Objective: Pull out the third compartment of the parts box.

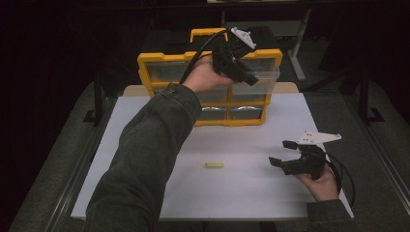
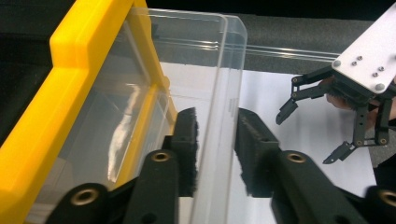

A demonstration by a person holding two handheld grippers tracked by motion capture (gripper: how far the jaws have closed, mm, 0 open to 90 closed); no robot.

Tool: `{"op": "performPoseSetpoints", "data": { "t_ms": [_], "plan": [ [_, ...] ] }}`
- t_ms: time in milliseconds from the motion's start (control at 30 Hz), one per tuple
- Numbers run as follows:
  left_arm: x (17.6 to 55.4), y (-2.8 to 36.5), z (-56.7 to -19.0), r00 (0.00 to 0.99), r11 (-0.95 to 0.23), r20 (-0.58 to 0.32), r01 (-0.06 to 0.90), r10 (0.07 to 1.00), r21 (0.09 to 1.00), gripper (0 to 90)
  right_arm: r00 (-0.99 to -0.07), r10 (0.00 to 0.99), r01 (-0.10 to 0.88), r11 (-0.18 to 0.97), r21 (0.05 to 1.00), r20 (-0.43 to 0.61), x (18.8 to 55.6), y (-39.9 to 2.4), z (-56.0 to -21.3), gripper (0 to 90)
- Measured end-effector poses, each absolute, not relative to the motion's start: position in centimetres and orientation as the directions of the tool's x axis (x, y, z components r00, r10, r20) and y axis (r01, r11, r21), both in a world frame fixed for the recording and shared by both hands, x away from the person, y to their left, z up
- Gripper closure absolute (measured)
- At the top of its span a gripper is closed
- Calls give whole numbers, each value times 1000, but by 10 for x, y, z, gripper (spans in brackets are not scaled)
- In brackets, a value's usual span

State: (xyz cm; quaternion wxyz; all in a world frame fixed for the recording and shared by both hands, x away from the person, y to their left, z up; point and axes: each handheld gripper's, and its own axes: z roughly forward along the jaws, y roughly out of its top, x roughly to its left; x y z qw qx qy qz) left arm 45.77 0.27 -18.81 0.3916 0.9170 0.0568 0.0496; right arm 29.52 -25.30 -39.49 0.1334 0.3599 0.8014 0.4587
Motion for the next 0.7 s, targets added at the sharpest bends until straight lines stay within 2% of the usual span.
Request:
{"op": "performPoseSetpoints", "data": {
  "t_ms": [700],
  "plan": [
    [436, 7, -190, 996, -659, 35, 28, 83, 752, 741, -710, 695, 459, 333, 824, 115, 295, -249, -396, 142]
  ]
}}
